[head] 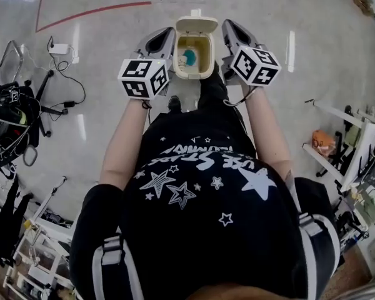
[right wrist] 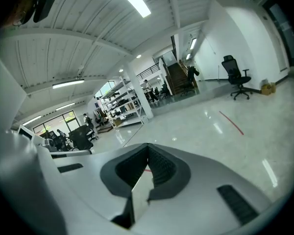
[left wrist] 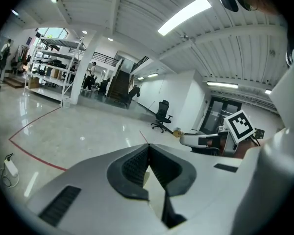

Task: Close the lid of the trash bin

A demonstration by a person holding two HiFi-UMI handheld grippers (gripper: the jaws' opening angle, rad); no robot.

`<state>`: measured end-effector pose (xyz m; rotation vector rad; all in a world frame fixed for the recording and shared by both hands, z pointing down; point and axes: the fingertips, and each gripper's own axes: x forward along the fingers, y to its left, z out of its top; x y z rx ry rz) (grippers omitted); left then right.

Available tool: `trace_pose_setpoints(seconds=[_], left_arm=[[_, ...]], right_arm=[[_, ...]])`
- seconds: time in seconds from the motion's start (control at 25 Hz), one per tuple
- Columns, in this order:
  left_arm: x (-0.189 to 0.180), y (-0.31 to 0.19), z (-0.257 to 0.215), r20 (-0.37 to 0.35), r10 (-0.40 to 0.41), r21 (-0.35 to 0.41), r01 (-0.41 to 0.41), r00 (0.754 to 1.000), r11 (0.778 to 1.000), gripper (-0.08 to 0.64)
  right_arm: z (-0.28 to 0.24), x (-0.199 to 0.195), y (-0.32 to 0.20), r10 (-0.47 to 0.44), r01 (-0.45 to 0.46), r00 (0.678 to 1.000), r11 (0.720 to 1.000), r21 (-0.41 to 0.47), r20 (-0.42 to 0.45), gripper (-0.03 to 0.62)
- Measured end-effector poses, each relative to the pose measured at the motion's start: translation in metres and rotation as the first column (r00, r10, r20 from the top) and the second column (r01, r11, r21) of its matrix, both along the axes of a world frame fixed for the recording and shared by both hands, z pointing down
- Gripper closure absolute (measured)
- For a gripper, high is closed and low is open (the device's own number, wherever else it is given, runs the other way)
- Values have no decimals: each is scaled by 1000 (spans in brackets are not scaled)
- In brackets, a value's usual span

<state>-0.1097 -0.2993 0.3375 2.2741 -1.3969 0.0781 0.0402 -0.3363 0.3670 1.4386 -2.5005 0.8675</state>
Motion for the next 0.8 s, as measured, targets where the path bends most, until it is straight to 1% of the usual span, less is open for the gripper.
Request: trace_pose_setpoints(seconds=[0.16,0.4,0.6,0.8], left_arm=[[10,-34,16,13,-21,-40,22,1000,999,549],[31,-75,51,44,-30,-101,34,999,994,549],[36,-92,86,75,-29,-167,42,997,985,549],[43,-114,116,98,-22,-198,42,995,979,549]], right_arm=[[19,6,-36,-38,39,999,998,-49,15,588],[53,20,-74,-81,80,997,992,-98,-6,588],[87,24,-87,-108,107,994,982,-157,0,588],[123,27,-102,-131,127,991,971,-203,-7,588]])
